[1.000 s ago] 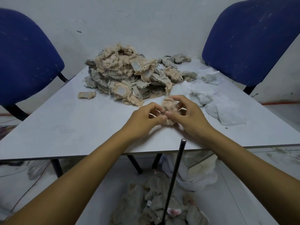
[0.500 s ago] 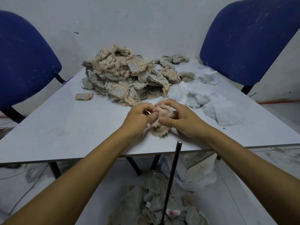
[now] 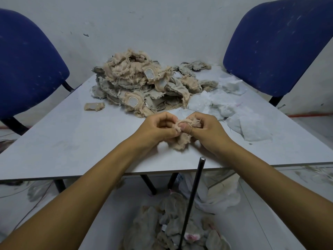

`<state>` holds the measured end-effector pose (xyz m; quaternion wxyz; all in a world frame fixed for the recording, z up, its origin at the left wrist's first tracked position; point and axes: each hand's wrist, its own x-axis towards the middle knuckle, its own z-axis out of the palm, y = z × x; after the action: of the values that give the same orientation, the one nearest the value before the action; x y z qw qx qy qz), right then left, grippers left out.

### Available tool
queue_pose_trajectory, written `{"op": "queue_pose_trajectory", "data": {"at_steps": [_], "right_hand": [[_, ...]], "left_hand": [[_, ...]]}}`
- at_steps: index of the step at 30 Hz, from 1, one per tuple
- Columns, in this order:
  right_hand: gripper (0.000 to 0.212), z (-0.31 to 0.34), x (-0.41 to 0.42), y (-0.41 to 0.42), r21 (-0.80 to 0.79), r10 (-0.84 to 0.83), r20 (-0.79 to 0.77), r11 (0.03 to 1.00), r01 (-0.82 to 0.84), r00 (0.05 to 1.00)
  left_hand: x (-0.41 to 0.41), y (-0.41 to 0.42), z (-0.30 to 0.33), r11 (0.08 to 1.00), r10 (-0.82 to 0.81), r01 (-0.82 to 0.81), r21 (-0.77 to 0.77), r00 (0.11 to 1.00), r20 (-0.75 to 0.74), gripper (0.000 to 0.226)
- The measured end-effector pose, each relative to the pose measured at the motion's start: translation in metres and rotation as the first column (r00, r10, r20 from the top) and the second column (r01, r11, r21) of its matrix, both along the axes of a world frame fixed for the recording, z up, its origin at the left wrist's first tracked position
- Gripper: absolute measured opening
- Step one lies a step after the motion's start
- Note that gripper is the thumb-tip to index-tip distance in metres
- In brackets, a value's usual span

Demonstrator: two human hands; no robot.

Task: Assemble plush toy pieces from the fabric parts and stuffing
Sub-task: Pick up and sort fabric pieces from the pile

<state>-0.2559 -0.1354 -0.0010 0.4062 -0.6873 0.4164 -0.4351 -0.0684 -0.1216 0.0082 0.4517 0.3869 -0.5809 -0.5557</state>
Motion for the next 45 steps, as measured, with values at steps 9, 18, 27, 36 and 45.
{"op": "queue_pose_trajectory", "data": {"at_steps": [9,18,27,36,45], "right_hand": [[0.018,0.003,-0.008,0.003,0.129,0.194,-0.002,0.973,-0.192,0.981],[0.015,-0.005,-0.001,-0.003,-0.041,-0.204,-0.048,0.979,0.202,0.978],[0.022,-0.004,-0.008,0.003,-0.065,0.010,0.009,0.998,-0.010,1.000],[0.044,0.000,-0.008,0.002,-0.002,-0.074,0.109,0.997,0.075,0.991],[0.033,-0.001,-0.011,0.000,0.065,0.052,0.163,0.996,-0.064,0.985]], "left_hand": [[-0.013,-0.007,-0.008,0.911,0.409,-0.384,-0.147,0.887,0.217,0.014],[-0.035,0.013,-0.007,0.879,0.346,-0.216,-0.425,0.903,0.256,0.022],[-0.024,-0.004,-0.003,0.949,0.308,-0.286,-0.131,0.931,0.196,0.017],[-0.019,0.006,0.001,0.962,0.179,-0.110,-0.248,0.945,0.275,0.023],[-0.018,0.006,-0.006,0.887,0.312,-0.057,-0.457,0.804,0.506,0.022]]}}
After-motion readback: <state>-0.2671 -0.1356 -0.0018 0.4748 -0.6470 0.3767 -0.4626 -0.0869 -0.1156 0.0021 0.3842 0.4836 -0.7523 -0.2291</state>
